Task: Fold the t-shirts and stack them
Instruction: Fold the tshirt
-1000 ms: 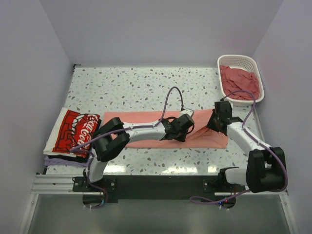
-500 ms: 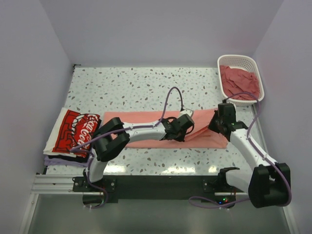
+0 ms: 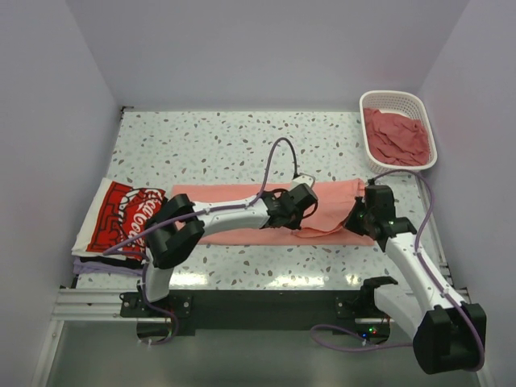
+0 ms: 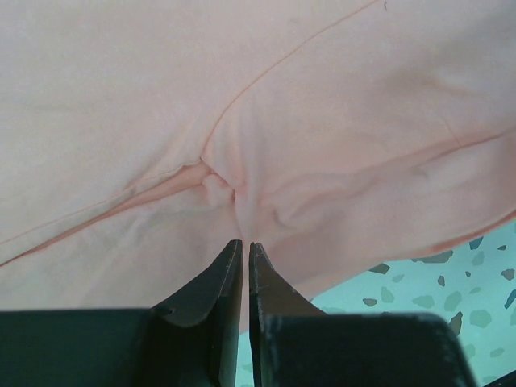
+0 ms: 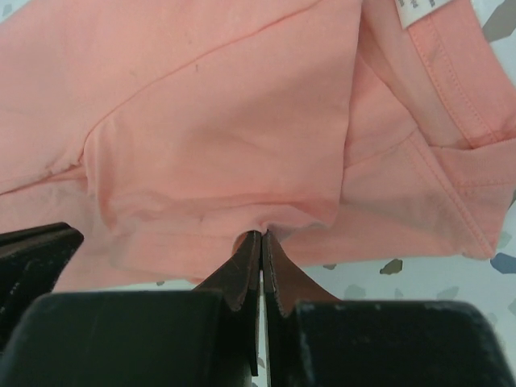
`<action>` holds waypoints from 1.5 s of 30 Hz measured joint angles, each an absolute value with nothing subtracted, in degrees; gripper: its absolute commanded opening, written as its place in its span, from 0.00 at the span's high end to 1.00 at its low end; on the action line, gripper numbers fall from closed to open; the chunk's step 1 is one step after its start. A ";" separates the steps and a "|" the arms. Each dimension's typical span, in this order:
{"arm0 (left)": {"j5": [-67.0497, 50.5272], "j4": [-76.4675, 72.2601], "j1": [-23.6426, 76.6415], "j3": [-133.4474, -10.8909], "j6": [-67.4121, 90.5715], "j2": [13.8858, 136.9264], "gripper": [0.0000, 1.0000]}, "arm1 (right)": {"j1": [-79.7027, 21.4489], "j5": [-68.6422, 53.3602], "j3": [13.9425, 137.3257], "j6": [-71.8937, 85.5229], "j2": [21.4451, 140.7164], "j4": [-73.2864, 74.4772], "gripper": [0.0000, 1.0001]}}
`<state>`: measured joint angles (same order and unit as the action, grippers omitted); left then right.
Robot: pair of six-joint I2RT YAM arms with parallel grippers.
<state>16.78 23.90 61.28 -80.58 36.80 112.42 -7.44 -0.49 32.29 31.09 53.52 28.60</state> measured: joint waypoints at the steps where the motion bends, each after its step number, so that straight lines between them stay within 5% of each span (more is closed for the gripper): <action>1: 16.78 23.94 61.08 -80.58 36.80 112.22 0.88 | -7.44 -0.82 31.99 31.27 53.17 29.08 1.00; 17: 13.19 24.47 57.63 -81.82 35.16 112.05 0.87 | -7.44 -1.06 32.23 32.47 56.03 30.41 1.00; 22: 11.75 24.47 57.19 -82.24 34.76 112.05 0.85 | -7.44 -1.10 32.23 33.43 53.34 31.53 0.70; 30: 8.32 23.64 53.21 -79.07 34.83 108.79 0.84 | -7.44 -1.96 33.06 34.59 43.18 35.35 0.65; 45: 14.26 25.65 50.11 -70.46 37.12 105.25 0.84 | -8.93 -2.87 35.94 37.54 70.15 22.79 0.66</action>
